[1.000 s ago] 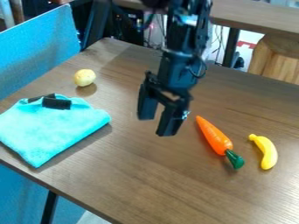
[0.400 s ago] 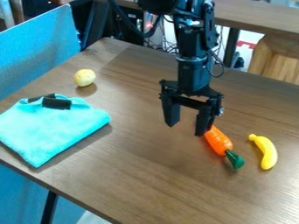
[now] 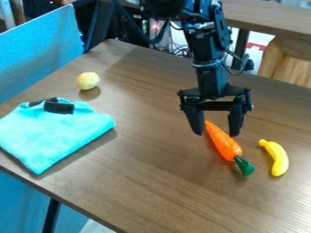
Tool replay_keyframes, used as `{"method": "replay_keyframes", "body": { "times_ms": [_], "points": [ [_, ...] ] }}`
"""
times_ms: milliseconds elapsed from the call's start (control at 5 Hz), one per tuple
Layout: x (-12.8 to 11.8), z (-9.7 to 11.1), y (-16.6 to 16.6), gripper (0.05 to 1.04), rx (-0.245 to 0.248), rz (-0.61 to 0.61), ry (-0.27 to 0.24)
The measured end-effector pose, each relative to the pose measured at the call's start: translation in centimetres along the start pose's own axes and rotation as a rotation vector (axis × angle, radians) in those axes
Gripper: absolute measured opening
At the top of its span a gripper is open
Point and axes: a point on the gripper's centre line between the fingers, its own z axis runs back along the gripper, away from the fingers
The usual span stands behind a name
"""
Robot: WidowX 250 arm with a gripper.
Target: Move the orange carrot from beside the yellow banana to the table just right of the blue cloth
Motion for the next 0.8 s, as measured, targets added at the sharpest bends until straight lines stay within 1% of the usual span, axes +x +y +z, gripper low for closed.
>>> {"method": "replay_keyframes", "body": {
  "times_ms": [200, 400, 600, 800],
  "points": [
    [0.8, -0.2, 0.0, 1.001, 0.005, 0.054, -0.007],
    [1.8, -0.8, 0.2, 1.001, 0.043, 0.099, 0.034],
    [1.8, -1.9, 0.5, 1.001, 0.054, 0.110, 0.076],
    [2.2, -2.3, 0.5, 1.001, 0.051, 0.161, 0.072]
  ]
}}
